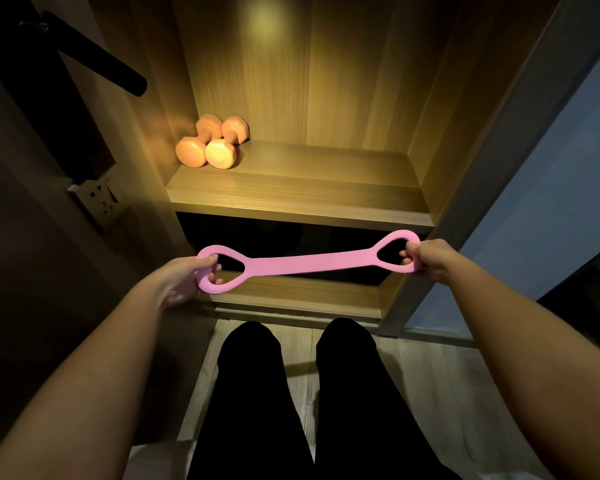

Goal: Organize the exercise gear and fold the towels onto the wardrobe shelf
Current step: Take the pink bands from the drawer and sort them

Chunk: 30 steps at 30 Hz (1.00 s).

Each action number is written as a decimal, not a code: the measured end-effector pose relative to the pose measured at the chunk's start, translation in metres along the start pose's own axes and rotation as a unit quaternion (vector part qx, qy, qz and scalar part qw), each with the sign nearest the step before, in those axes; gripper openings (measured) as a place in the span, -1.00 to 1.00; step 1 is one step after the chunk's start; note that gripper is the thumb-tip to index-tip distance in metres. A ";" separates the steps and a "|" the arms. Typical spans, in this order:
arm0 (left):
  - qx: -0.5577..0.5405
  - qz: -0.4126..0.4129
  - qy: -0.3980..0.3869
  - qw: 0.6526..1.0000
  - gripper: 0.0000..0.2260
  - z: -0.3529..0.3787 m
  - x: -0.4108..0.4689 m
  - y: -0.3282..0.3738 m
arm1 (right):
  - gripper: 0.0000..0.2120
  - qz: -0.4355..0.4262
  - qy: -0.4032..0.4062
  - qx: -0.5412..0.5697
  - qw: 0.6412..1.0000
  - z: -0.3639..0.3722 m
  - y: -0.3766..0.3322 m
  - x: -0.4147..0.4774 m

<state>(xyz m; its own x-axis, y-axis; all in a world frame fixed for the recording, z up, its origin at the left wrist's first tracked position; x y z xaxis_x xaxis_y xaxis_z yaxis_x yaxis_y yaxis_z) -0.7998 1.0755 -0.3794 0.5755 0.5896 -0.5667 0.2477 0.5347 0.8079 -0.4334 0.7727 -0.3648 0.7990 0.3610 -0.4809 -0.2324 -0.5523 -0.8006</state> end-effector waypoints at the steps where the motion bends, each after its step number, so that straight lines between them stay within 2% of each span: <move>1: -0.009 0.000 0.007 1.000 -0.81 0.001 -0.001 0.001 | -0.79 -0.003 -0.013 0.006 1.000 0.004 -0.002 -0.001; 6: -0.043 -0.020 0.036 0.998 -0.79 0.021 -0.002 0.008 | -0.85 -0.025 -0.047 0.009 0.999 0.032 -0.022 -0.016; 12: -0.010 -0.050 0.022 0.998 -0.75 0.066 -0.008 0.001 | -0.95 -0.045 -0.051 -0.024 0.997 0.080 -0.044 -0.039; 15: -0.031 -0.056 -0.001 0.998 -0.74 0.093 -0.011 -0.011 | -0.89 -0.015 -0.088 -0.014 0.996 0.111 -0.040 -0.055; 18: -0.036 -0.058 -0.001 0.998 -0.76 0.111 -0.013 -0.022 | -0.91 0.003 -0.115 -0.021 0.993 0.134 -0.032 -0.070; 22: -0.029 -0.071 -0.007 0.997 -0.78 0.126 -0.015 -0.035 | -0.88 -0.053 -0.120 -0.091 0.987 0.149 -0.033 -0.081; 26: -0.051 -0.060 0.001 0.997 -0.81 0.130 -0.015 -0.037 | -0.90 -0.085 -0.145 -0.075 0.983 0.164 -0.036 -0.087; 30: -0.024 -0.020 0.029 0.999 -0.86 0.125 -0.013 -0.032 | -0.83 -0.082 -0.151 -0.061 0.983 0.167 -0.034 -0.087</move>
<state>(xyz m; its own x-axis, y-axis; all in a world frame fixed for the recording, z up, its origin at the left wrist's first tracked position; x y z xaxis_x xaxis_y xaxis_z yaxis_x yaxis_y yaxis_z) -0.7177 0.9754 -0.3776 0.5193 0.6001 -0.6085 0.2321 0.5862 0.7762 -0.5883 0.8857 -0.3555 0.6150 0.6486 -0.4484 -0.0316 -0.5479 -0.8359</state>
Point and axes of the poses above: each hand's wrist, its own x-axis towards the middle knuckle, its own z-axis out of the palm, y = z × x, the point moved 10 cm from there along x, towards the middle knuckle, and after that the axes turned 4 degrees about -x, right-handed, at the moved point
